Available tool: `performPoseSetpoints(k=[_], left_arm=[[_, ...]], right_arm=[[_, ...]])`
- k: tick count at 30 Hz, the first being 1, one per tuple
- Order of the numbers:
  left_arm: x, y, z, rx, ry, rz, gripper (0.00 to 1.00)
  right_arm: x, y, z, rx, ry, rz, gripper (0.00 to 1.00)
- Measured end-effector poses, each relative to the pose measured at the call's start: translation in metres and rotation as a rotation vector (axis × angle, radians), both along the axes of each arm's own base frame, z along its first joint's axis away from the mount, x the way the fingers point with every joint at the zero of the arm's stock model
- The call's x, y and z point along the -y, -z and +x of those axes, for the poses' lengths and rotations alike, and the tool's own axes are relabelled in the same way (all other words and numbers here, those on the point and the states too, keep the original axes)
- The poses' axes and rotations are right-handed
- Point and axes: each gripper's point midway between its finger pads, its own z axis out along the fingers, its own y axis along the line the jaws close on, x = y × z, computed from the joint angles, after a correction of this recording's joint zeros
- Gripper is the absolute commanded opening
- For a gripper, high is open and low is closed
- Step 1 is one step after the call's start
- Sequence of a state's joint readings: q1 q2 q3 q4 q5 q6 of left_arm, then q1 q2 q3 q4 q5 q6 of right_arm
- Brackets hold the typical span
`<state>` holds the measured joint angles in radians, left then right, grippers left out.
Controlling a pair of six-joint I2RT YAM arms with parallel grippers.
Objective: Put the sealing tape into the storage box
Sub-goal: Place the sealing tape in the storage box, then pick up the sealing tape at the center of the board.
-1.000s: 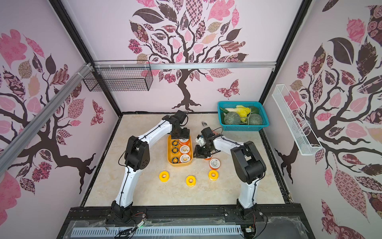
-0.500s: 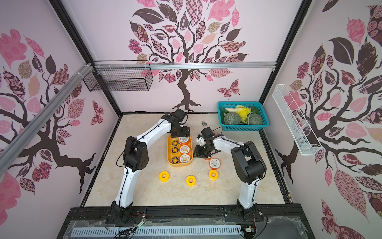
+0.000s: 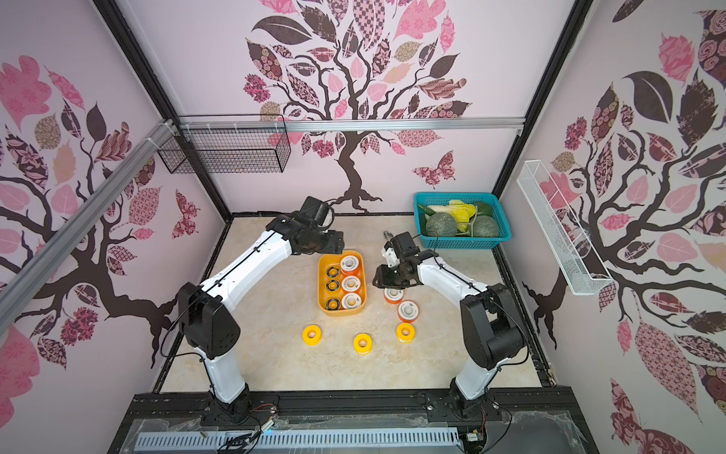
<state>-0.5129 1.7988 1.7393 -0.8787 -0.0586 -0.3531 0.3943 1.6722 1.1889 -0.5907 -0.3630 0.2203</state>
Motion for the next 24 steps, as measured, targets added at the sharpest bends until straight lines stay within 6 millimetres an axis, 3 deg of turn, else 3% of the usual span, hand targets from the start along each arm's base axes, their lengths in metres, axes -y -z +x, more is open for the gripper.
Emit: performPoseSetpoints(k=[7, 11, 15, 19, 24], left_arm=[[-0.071, 0.002, -0.038, 0.032, -0.090, -0.014, 0.87], [-0.101, -0.002, -0.056, 0.067, -0.123, -0.015, 0.89], [-0.110, -0.002, -0.072, 0.109, -0.100, -0.003, 0.90], [-0.113, 0.010, -0.081, 0.112, -0.081, 0.014, 0.90], [-0.116, 0.015, -0.082, 0.113, -0.077, 0.035, 0.90]], right_arm=[[0.018, 0.002, 0.002, 0.010, 0.026, -0.067, 0.56], [0.025, 0.006, -0.001, 0.007, 0.023, -0.109, 0.59], [0.031, 0.009, -0.003, 0.001, 0.017, -0.146, 0.61], [0.037, 0.008, -0.004, 0.003, 0.013, -0.183, 0.65], [0.040, 0.005, -0.001, 0.021, 0.007, -0.212, 0.80]])
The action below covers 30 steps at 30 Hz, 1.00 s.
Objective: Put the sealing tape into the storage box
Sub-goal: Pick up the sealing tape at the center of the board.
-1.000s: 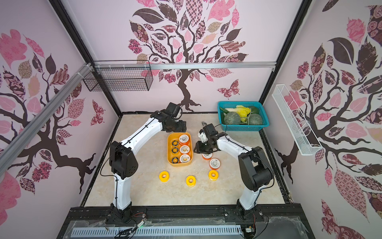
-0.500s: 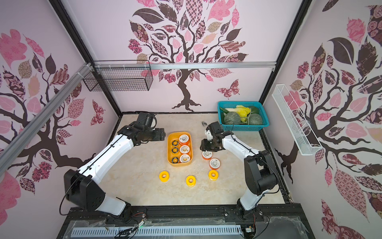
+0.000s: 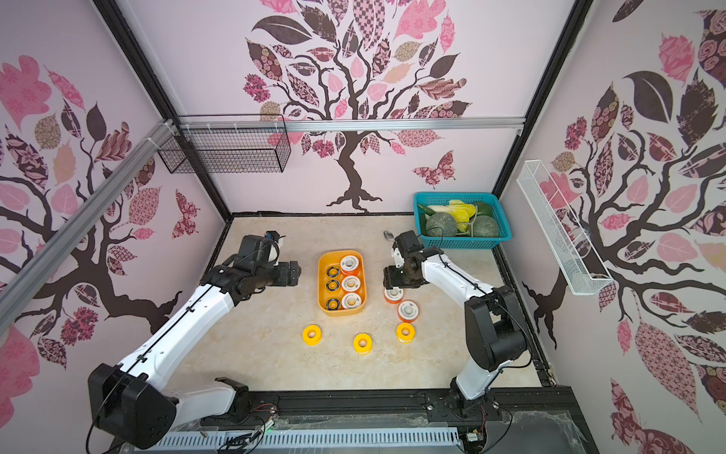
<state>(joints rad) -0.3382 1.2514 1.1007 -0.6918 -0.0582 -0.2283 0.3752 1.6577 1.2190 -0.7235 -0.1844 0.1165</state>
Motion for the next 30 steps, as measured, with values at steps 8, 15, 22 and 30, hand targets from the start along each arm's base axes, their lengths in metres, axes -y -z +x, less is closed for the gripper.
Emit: performPoseSetpoints(k=[8, 15, 22, 30], left_arm=[[-0.003, -0.001, 0.001, 0.008, -0.013, 0.014, 0.90], [-0.003, -0.001, 0.001, 0.006, -0.016, 0.009, 0.90], [-0.003, -0.001, 0.001, 0.006, -0.018, 0.008, 0.90], [-0.003, -0.001, 0.001, 0.006, -0.019, 0.006, 0.90]], right_arm=[[0.006, 0.004, -0.002, 0.009, -0.020, -0.083, 0.92], [0.004, 0.020, 0.004, -0.013, -0.029, -0.181, 0.93], [0.001, 0.042, 0.003, -0.059, -0.043, -0.243, 0.94], [0.004, 0.052, 0.010, -0.067, -0.015, -0.285, 0.93]])
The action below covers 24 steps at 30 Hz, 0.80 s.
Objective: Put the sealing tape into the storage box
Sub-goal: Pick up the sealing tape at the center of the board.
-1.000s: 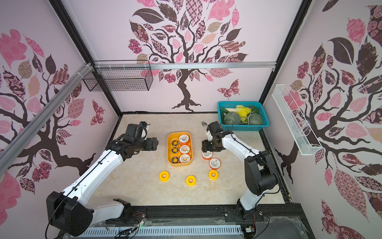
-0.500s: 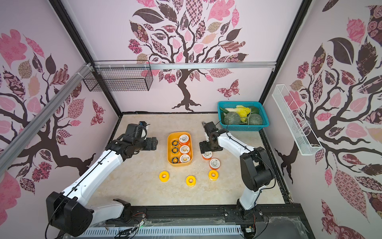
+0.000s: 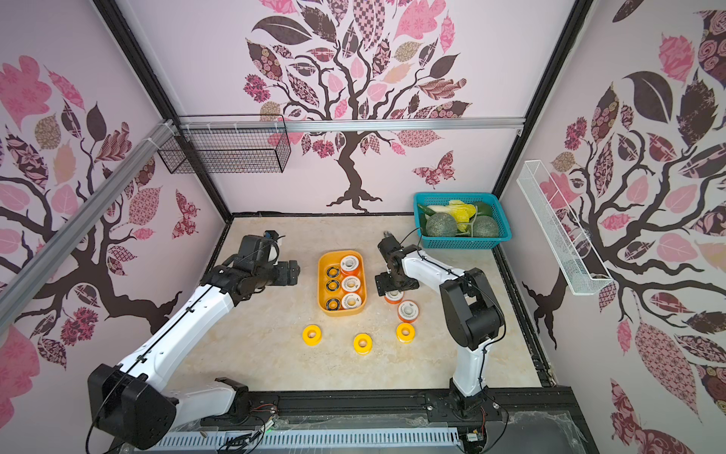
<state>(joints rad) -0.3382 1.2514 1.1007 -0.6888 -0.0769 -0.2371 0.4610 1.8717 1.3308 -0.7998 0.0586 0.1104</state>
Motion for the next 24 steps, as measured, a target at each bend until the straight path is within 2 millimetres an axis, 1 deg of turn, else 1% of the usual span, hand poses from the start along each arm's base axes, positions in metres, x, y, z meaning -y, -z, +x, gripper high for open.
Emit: performPoseSetpoints(k=[4, 10, 16, 20, 24], left_arm=[[0.000, 0.000, 0.000, 0.000, -0.001, 0.000, 0.90], [0.000, 0.000, 0.000, 0.000, -0.001, 0.000, 0.90], [0.000, 0.000, 0.000, 0.000, -0.001, -0.001, 0.90], [0.000, 0.000, 0.000, 0.000, -0.001, -0.001, 0.90], [0.000, 0.000, 0.000, 0.000, -0.002, 0.000, 0.90]], right_arm=[[0.002, 0.010, -0.001, -0.021, 0.011, -0.015, 0.89], [0.002, 0.013, -0.002, -0.030, 0.024, -0.014, 0.80], [0.002, 0.013, -0.002, -0.030, 0.033, -0.012, 0.78], [0.002, 0.014, -0.002, -0.033, 0.036, -0.013, 0.81], [0.002, 0.020, -0.002, -0.048, 0.037, -0.018, 0.81]])
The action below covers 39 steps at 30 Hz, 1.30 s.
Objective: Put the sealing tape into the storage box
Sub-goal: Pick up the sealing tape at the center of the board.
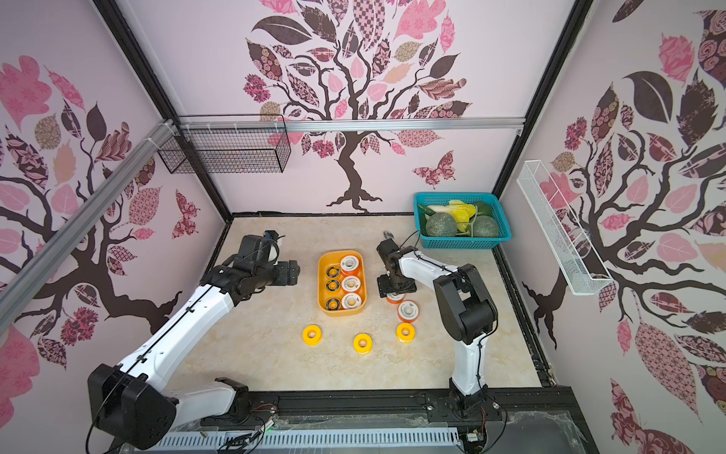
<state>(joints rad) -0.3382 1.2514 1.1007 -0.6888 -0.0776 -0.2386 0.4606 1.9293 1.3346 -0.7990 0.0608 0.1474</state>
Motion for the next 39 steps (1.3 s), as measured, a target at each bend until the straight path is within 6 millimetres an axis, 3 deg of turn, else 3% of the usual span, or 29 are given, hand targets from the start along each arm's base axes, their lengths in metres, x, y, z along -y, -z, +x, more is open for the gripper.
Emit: performPoseSetpoints(k=[6, 17, 26, 32, 39], left_arm=[[0.000, 0.000, 0.000, 0.000, 0.000, 0.000, 0.90], [0.000, 0.000, 0.000, 0.000, 0.000, 0.000, 0.90], [0.000, 0.000, 0.000, -0.001, 0.000, 0.000, 0.90], [0.000, 0.002, 0.000, -0.005, -0.001, 0.001, 0.90], [0.000, 0.002, 0.000, -0.005, -0.001, 0.001, 0.90]], right_arm=[[0.000, 0.008, -0.002, -0.021, 0.002, -0.006, 0.78], [0.001, 0.003, -0.001, -0.010, 0.006, -0.008, 0.73], [-0.010, -0.043, -0.003, 0.054, -0.029, 0.090, 0.71], [-0.038, -0.083, 0.002, 0.106, -0.092, 0.232, 0.70], [-0.071, -0.113, 0.002, 0.144, -0.194, 0.301, 0.70]])
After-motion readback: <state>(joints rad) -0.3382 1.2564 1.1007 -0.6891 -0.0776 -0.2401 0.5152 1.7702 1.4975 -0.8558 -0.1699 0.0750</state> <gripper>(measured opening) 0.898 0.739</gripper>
